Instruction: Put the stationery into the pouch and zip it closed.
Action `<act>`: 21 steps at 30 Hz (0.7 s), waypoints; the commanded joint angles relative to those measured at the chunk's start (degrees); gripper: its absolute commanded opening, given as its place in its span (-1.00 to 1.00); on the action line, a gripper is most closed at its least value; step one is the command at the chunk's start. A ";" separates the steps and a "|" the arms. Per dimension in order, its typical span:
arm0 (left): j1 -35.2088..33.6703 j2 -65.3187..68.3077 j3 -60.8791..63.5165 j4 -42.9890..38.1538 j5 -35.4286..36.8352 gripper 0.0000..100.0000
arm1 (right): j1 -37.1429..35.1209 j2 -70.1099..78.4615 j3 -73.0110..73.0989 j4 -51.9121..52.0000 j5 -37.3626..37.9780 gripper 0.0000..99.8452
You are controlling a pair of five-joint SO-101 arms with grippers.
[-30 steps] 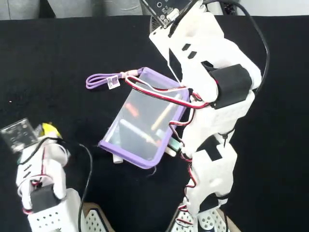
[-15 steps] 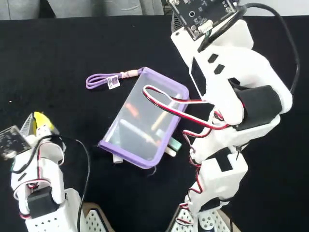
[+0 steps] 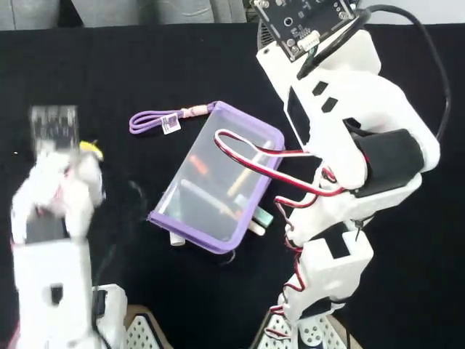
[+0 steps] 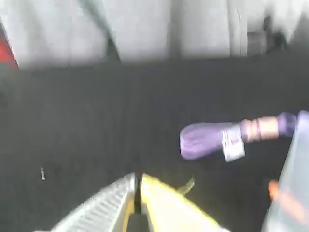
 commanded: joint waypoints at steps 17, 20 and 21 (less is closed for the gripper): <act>14.90 89.76 -97.10 39.30 -14.33 -0.61 | 0.62 -1.89 -1.54 1.23 -0.09 -0.97; 12.97 99.16 -108.09 39.47 -15.38 -0.61 | 0.53 -1.89 -1.54 1.23 -0.09 -0.97; 12.26 101.98 -111.60 39.56 -15.38 -0.61 | 0.44 -1.89 -1.54 1.23 -0.09 -0.97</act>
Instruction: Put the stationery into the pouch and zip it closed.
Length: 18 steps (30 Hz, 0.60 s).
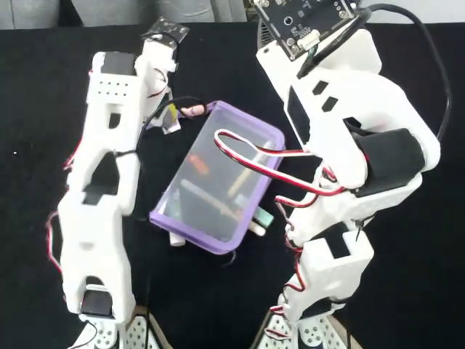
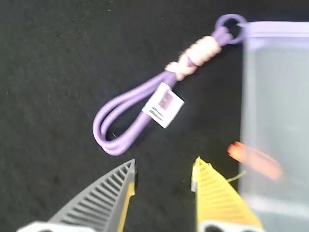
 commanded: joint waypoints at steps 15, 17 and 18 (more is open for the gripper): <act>-3.38 33.14 -37.93 3.87 -5.01 -0.60 | -0.09 -1.80 -1.54 1.14 -0.44 -0.97; -3.38 33.32 -37.49 3.43 -5.89 -0.60 | -0.79 -1.80 -1.54 1.23 -0.26 -0.97; -3.38 33.41 -37.41 3.34 -5.98 -0.60 | -0.88 -1.80 -1.54 1.23 -0.44 -0.97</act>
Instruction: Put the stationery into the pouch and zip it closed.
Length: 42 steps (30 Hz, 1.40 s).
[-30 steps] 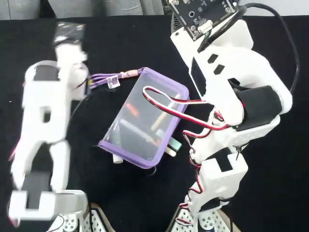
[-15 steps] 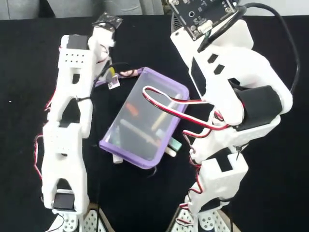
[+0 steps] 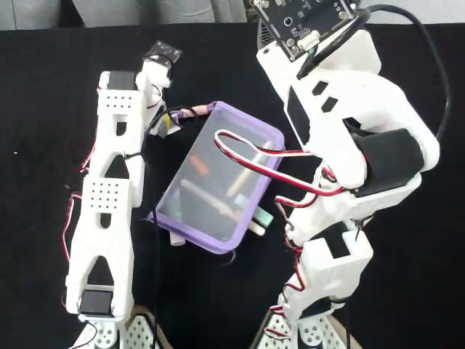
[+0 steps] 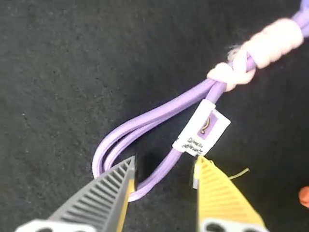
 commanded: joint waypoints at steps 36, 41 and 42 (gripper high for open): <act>4.70 -48.44 -13.32 -4.84 0.26 -0.94 | 3.08 -2.59 -1.71 0.70 -0.44 -0.97; 4.70 -50.90 -13.32 -11.96 4.04 -0.94 | 5.63 -6.90 -1.71 1.23 -0.62 -0.97; 4.70 -51.60 -13.32 -12.92 4.40 -0.94 | 6.24 -8.04 -1.71 1.58 -1.23 -0.97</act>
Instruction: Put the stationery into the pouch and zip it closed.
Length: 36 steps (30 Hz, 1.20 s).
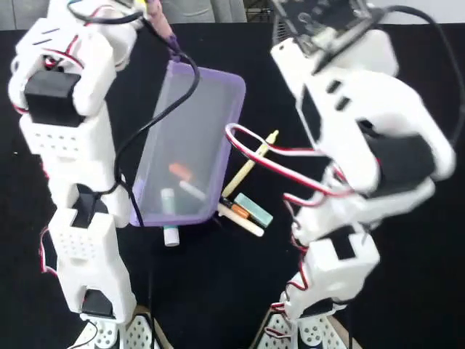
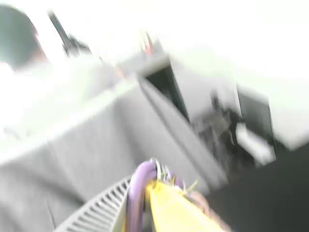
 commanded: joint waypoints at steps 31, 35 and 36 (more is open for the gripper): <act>0.31 -18.99 -2.86 8.97 3.78 -0.94 | 0.44 -16.57 17.63 2.46 -18.81 -0.97; 0.31 -19.25 -2.86 9.76 8.79 -0.94 | -6.42 -25.71 26.07 2.46 -17.93 -0.97; 0.13 -19.43 -2.86 9.76 9.76 -0.94 | -9.05 -28.62 30.20 2.46 -16.70 -0.97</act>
